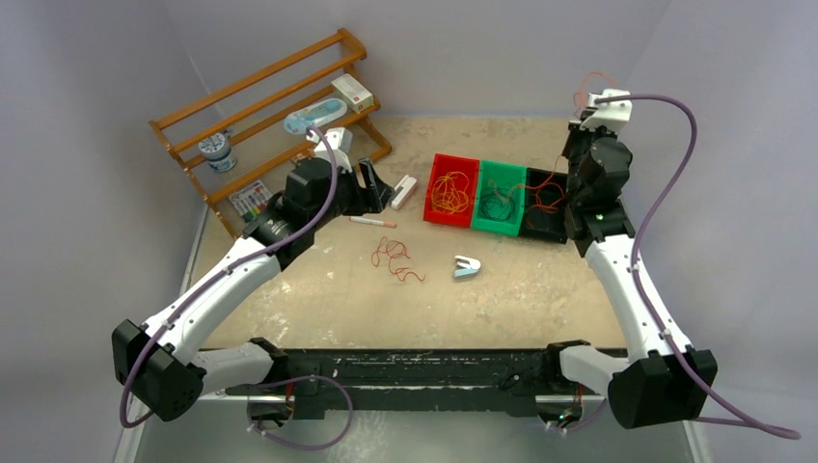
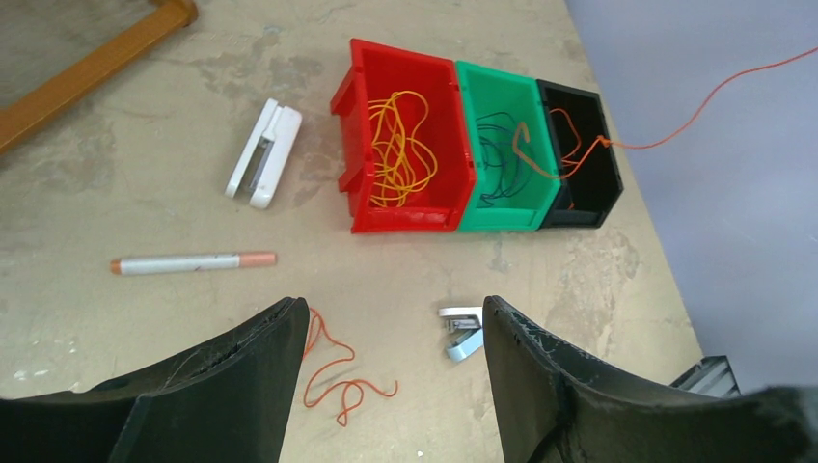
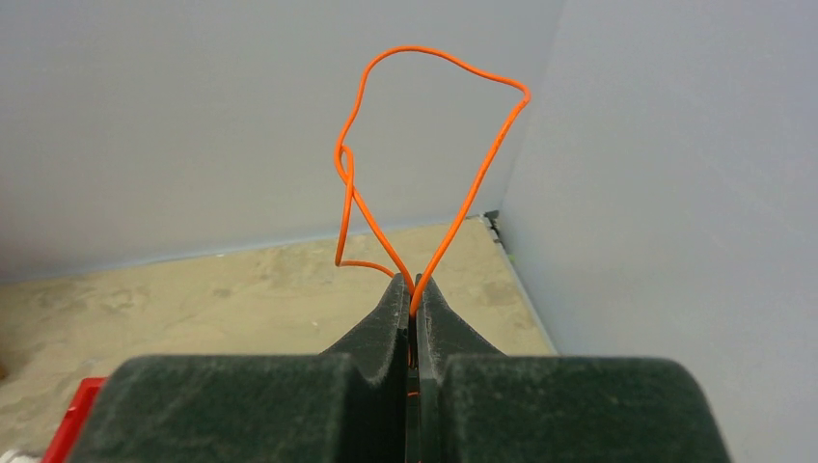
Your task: Untangle the cables
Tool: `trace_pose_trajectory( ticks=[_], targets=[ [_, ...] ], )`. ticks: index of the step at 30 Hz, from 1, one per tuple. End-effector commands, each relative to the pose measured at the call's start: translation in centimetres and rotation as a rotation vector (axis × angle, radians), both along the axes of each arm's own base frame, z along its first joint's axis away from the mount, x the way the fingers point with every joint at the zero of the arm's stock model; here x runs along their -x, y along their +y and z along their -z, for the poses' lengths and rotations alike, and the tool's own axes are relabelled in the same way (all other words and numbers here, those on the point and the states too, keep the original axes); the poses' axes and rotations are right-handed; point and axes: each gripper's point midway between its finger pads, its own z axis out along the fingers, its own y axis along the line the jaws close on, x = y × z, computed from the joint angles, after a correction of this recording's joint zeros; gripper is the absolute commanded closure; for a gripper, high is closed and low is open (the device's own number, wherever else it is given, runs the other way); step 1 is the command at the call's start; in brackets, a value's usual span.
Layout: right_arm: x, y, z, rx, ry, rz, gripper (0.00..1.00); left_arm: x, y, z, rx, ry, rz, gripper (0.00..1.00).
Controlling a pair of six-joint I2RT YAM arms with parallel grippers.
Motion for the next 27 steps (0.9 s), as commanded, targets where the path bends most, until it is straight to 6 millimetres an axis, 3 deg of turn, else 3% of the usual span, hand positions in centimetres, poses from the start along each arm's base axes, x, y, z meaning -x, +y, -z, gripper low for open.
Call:
trace_pose_trajectory(
  ticks=[1, 7, 16, 27],
  targets=[
    [0.3, -2.0, -4.7, -0.056, -0.156, 0.056, 1.00, -0.7, 1.1, 1.0, -0.034, 0.006, -0.070, 0.34],
    [0.3, -3.4, -5.9, -0.059, -0.195, 0.093, 1.00, -1.0, 1.3, 2.1, -0.056, 0.029, -0.087, 0.34],
    [0.4, -5.7, -4.6, -0.053, -0.180, 0.195, 1.00, -1.2, 1.4, 3.0, -0.076, 0.047, -0.094, 0.34],
    [-1.9, -6.4, 1.4, -0.055, -0.049, 0.220, 1.00, -1.4, 1.7, 3.7, -0.101, 0.067, -0.113, 0.35]
  ],
)
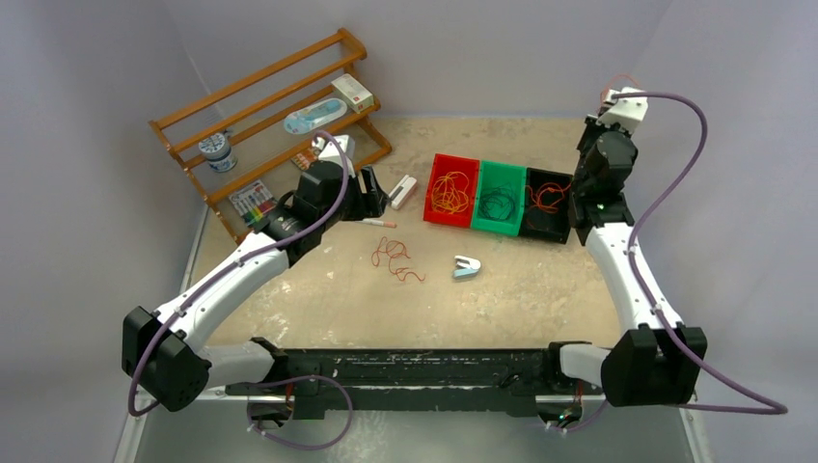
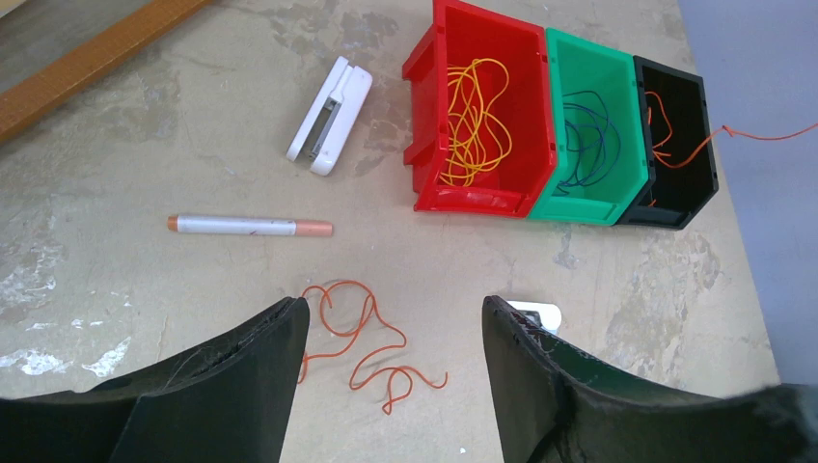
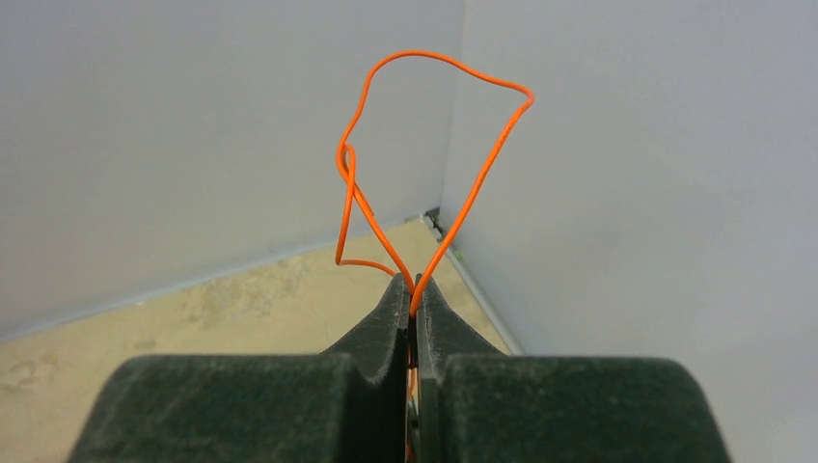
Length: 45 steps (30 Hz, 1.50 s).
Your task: Untangle the cables
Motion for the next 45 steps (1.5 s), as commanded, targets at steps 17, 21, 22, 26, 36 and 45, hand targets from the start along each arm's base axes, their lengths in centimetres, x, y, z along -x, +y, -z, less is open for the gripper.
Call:
trace_pose_trajectory(
  ticks=[17, 21, 22, 26, 36, 45],
  targets=[
    [-4.5, 4.6, 13.6, -0.239, 0.280, -0.251, 1.00, -0.5, 0.7, 1.6, -0.051, 0.037, -0.042, 0.35],
    [-4.9, 5.2, 17.8, -0.314, 0.363, -0.262, 1.00, -0.6, 0.6, 1.8, -0.053, 0.042, -0.042, 0.35],
    [-5.0, 5.0, 18.8, -0.329, 0.382, -0.251, 1.00, -0.6, 0.6, 1.9, -0.053, 0.043, -0.042, 0.35],
    [-5.0, 4.1, 22.6, -0.385, 0.464, -0.214, 1.00, -0.4, 0.8, 2.0, -0.062, 0.048, -0.041, 0.35],
    [-4.5, 3.7, 29.0, -0.447, 0.646, -0.168, 1.00, -0.3, 0.9, 2.3, -0.064, 0.057, -0.049, 0.35],
    [-3.1, 4.2, 32.2, -0.480, 0.761, -0.161, 0.99, -0.4, 0.6, 3.0, -0.068, 0.081, -0.041, 0.36]
  ],
)
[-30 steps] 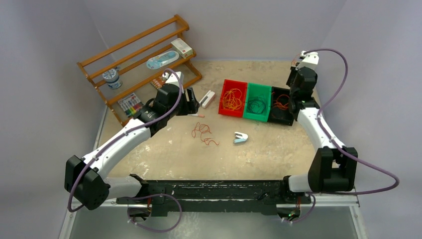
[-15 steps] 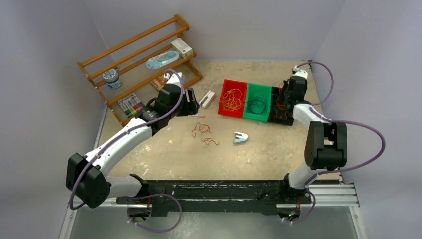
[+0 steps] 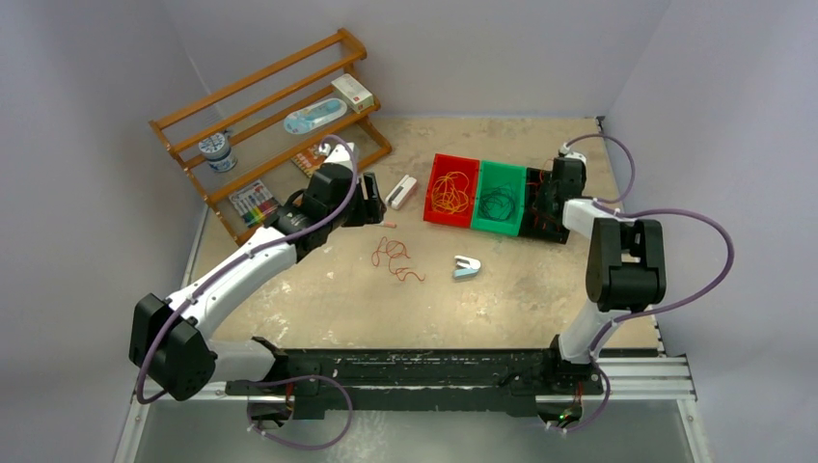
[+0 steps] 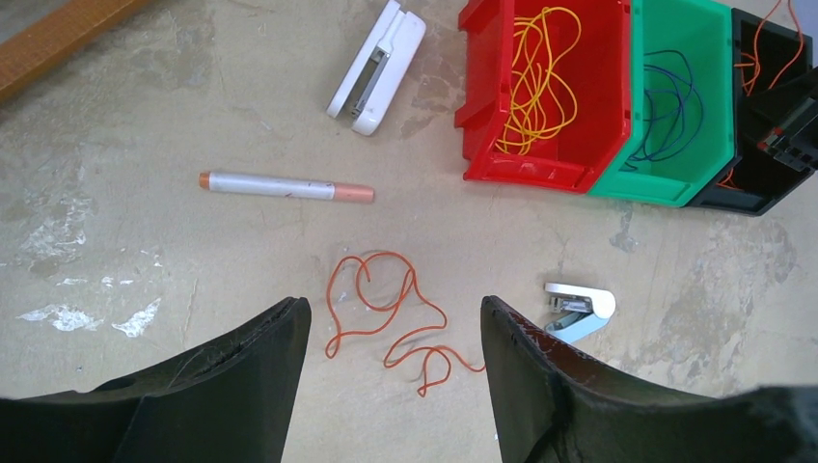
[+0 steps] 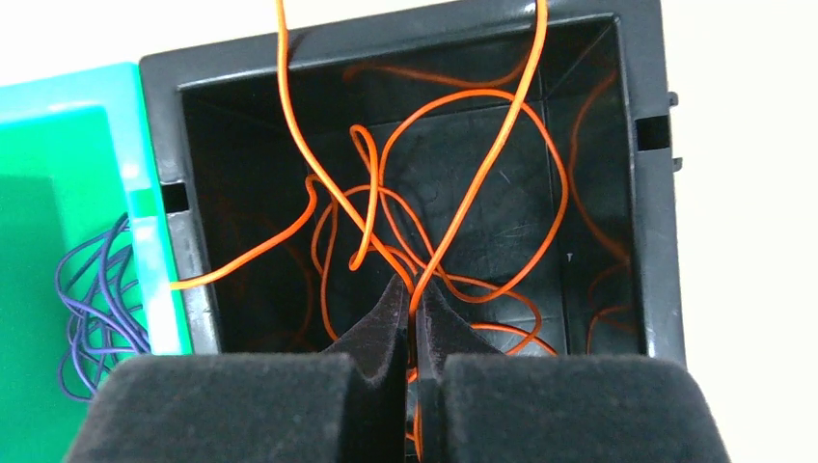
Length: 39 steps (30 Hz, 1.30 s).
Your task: Untangle the cables
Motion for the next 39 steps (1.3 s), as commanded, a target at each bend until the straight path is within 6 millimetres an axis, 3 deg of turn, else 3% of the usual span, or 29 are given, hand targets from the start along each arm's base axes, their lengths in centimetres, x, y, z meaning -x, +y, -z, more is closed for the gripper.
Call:
trace_pose_trajectory(
  ticks=[1, 5, 8, 17, 20, 29, 39],
  targets=[
    [-0.3, 0.5, 0.2, -0.035, 0.029, -0.004, 0.98, -0.5, -0.3, -0.4, 0.018, -0.014, -0.006, 0.36],
    [-0.1, 0.5, -0.3, -0.035, 0.027, -0.002, 0.93, -0.5, -0.3, -0.2, 0.012, -0.008, -0.007, 0.36],
    [0.2, 0.3, -1.6, -0.025, 0.012, 0.005, 0.84, -0.6, -0.2, -0.1, 0.011, -0.007, -0.013, 0.36],
    [1.2, -1.1, -9.5, 0.046, -0.158, 0.056, 0.54, -0.7, 1.0, 0.1, -0.031, -0.006, -0.067, 0.34],
    [1.7, -1.4, -11.4, 0.060, -0.196, 0.063, 0.44, -0.7, 1.4, 0.2, -0.046, -0.006, -0.085, 0.32],
    [1.8, -1.3, -14.5, 0.066, -0.304, 0.061, 0.40, -0.6, 2.2, 1.9, -0.095, 0.031, -0.109, 0.30],
    [-1.5, 0.6, -9.8, 0.019, -0.221, -0.067, 0.45, -0.5, 1.5, 3.1, -0.085, 0.062, -0.086, 0.31]
  ],
)
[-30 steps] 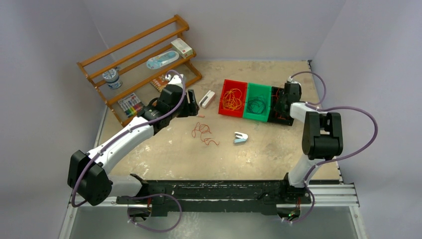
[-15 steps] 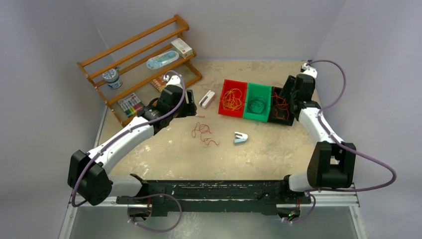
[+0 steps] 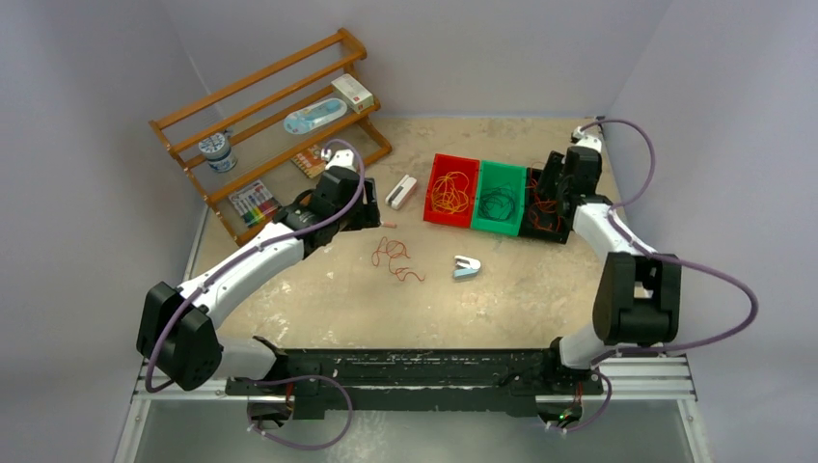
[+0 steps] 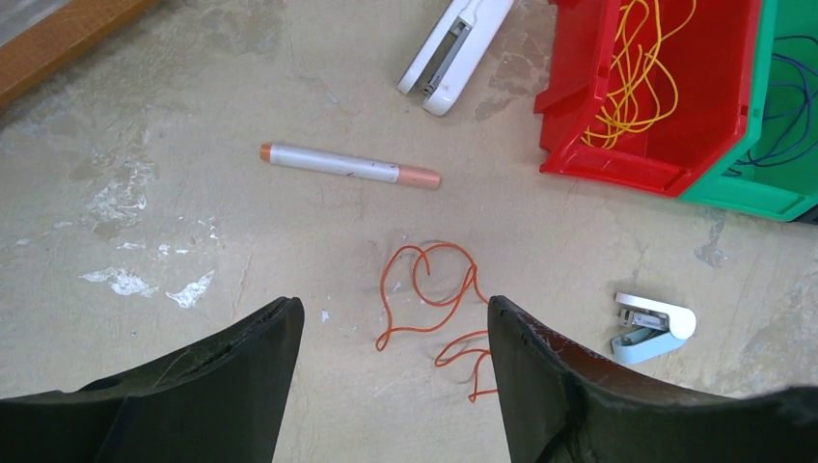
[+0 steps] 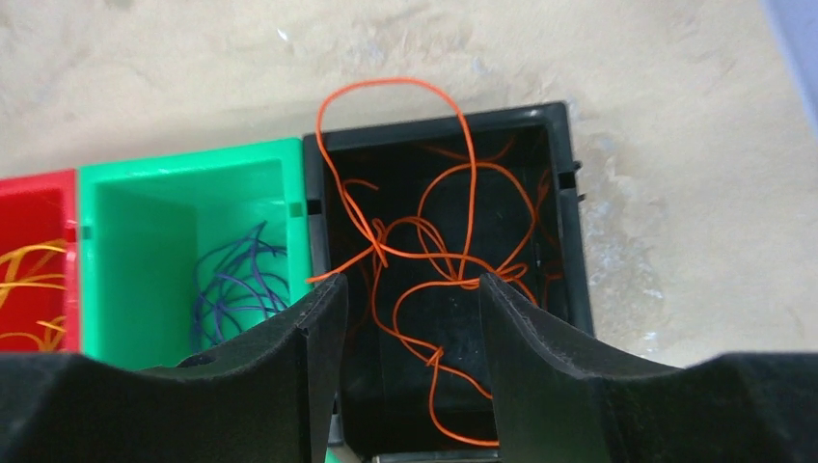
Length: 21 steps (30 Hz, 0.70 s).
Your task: Untangle the cables
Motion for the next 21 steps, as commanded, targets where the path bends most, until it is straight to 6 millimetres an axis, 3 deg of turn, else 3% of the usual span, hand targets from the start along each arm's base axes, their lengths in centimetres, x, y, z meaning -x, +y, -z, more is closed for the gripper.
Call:
trace_pose_trajectory(
  ticks=[1, 7, 10, 12, 14, 21],
  targets=[
    [-2.3, 0.6, 0.1, -0.002, -0.019, -0.056, 0.46, -0.2, -0.3, 0.1, 0.021, -0.001, -0.006, 0.31],
    [-3.4, -0.2, 2.5, 0.012, 0.030, -0.017, 0.51, -0.1, -0.3, 0.2, 0.022, 0.003, -0.003, 0.31],
    [-3.5, -0.7, 3.9, 0.015, 0.059, 0.015, 0.60, 0.0, -0.3, 0.3, 0.021, 0.004, -0.005, 0.32],
    [-3.4, -0.8, 4.6, 0.011, 0.077, 0.032, 0.72, 0.0, -0.2, 0.3, 0.019, 0.003, -0.006, 0.32],
    [-3.0, -0.7, 5.0, 0.002, 0.099, 0.035, 0.81, 0.0, -0.2, 0.3, 0.017, 0.005, -0.007, 0.32],
    [-0.1, -0.2, 5.3, -0.029, 0.130, 0.034, 0.93, 0.0, -0.4, 0.8, 0.023, 0.014, -0.007, 0.33]
  ],
)
